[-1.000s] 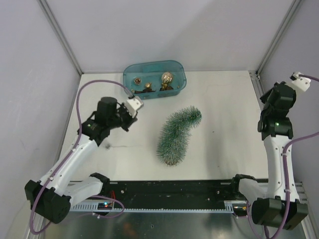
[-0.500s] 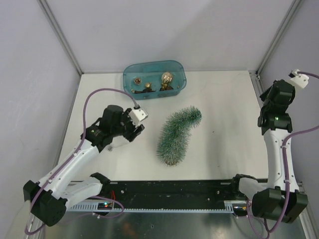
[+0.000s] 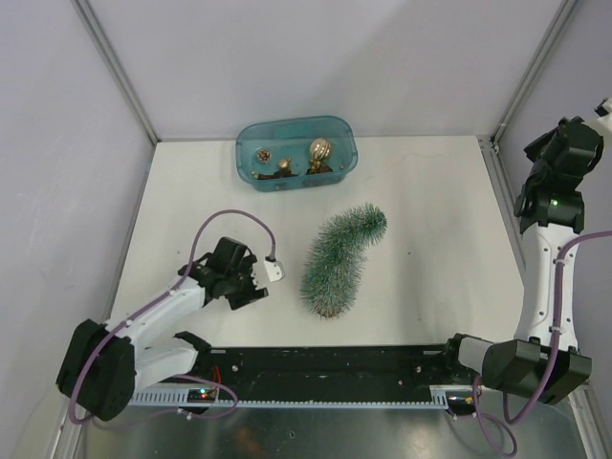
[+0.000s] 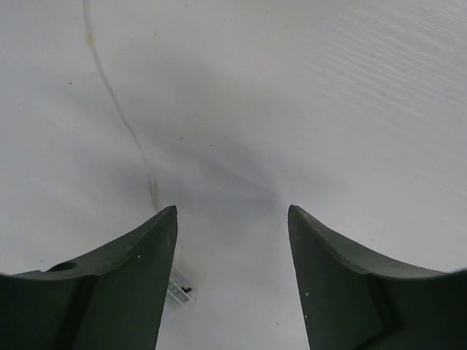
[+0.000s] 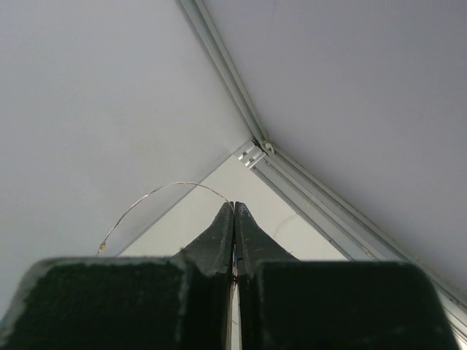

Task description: Decorate the small christmas tree

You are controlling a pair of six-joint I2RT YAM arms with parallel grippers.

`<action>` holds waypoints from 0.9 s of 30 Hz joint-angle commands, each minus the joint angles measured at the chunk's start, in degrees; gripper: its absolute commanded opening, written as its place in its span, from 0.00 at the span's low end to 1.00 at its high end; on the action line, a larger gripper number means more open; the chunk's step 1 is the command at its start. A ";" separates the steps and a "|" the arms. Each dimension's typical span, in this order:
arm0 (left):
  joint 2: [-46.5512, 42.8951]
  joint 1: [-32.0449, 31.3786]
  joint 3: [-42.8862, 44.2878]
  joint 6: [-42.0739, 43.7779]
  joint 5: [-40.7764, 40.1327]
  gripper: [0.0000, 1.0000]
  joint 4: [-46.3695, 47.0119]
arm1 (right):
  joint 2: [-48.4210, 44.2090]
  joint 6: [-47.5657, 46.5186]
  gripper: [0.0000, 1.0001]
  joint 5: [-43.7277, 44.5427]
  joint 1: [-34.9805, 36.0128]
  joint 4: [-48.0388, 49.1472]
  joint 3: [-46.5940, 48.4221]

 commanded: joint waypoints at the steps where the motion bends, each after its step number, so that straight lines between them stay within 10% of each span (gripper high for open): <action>1: 2.36 3.35 -0.19 2.83 -1.92 0.64 10.62 | -0.47 -0.87 0.00 1.72 -0.29 0.54 3.05; 20: 1.75 14.37 0.69 15.20 5.95 0.60 4.10 | 4.03 9.17 0.00 -4.27 -9.16 -1.48 10.10; 27: 10.30 14.45 4.94 15.10 8.16 0.38 0.96 | 4.95 10.75 0.00 -7.30 -9.34 -1.16 12.13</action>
